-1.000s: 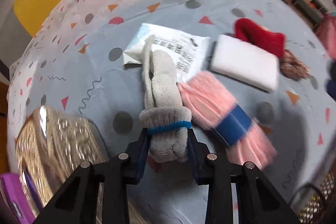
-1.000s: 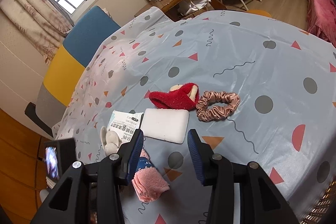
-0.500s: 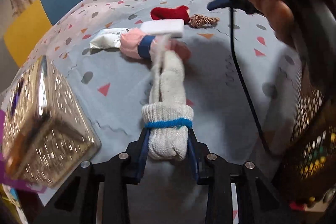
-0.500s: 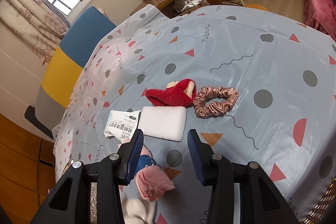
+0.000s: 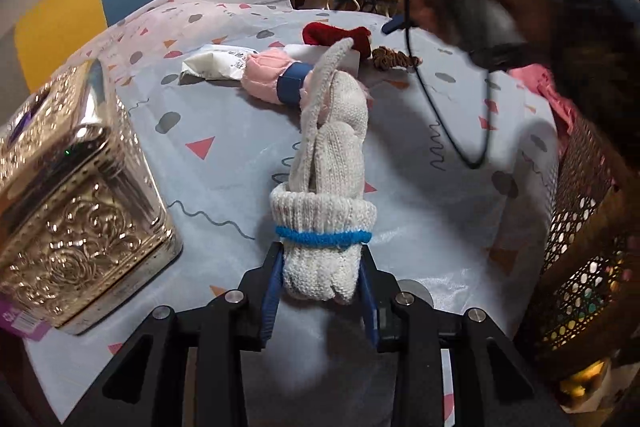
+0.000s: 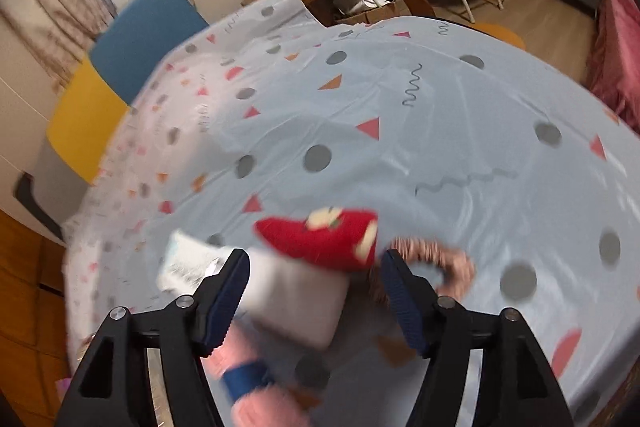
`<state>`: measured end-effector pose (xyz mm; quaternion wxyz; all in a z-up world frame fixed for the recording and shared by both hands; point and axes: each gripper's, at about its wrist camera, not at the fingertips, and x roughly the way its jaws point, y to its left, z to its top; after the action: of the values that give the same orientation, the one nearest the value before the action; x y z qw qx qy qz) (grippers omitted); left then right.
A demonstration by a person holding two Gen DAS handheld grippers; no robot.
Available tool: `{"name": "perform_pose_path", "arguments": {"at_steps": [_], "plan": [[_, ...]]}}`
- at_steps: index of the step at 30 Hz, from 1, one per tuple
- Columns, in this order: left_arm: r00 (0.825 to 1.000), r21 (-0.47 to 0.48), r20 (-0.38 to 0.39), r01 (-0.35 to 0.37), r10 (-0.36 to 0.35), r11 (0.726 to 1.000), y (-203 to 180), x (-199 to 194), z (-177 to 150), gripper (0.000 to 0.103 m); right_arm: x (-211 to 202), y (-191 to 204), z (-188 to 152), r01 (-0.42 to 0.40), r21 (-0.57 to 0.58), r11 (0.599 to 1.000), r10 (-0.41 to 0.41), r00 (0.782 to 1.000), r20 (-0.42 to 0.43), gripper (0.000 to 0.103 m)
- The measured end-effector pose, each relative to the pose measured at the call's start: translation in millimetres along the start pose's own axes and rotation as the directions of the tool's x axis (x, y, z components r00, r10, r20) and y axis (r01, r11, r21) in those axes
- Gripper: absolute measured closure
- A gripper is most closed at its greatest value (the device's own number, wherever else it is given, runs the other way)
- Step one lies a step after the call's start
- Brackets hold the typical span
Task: Organize soft objects
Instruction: 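Grasp the red knit slipper with the right gripper while the left gripper holds the glove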
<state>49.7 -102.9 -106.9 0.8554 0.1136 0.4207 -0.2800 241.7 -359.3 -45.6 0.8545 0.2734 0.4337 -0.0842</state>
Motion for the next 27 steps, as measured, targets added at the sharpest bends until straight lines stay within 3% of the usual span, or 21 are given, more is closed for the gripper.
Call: {"name": "perform_pose_path", "arguments": {"at_steps": [5, 6, 7, 10, 20, 23, 27], "plan": [[0.999, -0.029, -0.004, 0.035, -0.035, 0.999, 7.5, -1.4, -6.1, 0.068, 44.4, 4.5, 9.8, 0.083, -0.084, 0.993, -0.087, 0.995, -0.046, 0.034], [0.999, -0.037, 0.0, 0.042, -0.042, 0.998, 8.8, -2.1, -7.7, 0.068, 49.1, 6.2, 8.9, 0.095, -0.109, 0.989, -0.101, 0.994, -0.051, 0.038], [0.999, -0.042, 0.003, 0.047, -0.046, 0.998, 9.2, -2.8, -8.6, 0.068, 53.6, 8.6, 7.9, 0.097, -0.136, 0.986, -0.106, 0.993, -0.057, 0.049], [0.998, -0.058, 0.006, 0.056, -0.056, 0.997, 11.0, -2.5, -8.6, 0.068, 60.4, 15.0, 4.5, 0.117, -0.213, 0.97, -0.132, 0.99, -0.059, 0.064], [0.999, -0.072, -0.023, 0.039, -0.041, 0.997, 15.3, -16.1, -17.5, 0.072, 63.1, 3.5, 8.1, 0.048, -0.161, 0.986, -0.063, 0.994, -0.087, 0.068], [0.999, -0.086, -0.033, 0.025, -0.028, 0.996, 18.2, -24.0, -25.1, 0.072, 57.4, 10.1, 7.3, 0.043, -0.175, 0.984, -0.057, 0.996, -0.074, 0.073], [0.999, -0.094, -0.044, 0.006, -0.01, 0.996, 20.1, -29.1, -28.1, 0.072, 31.7, 22.2, 4.5, 0.016, -0.203, 0.979, -0.013, 1.0, 0.016, 0.073]]}}
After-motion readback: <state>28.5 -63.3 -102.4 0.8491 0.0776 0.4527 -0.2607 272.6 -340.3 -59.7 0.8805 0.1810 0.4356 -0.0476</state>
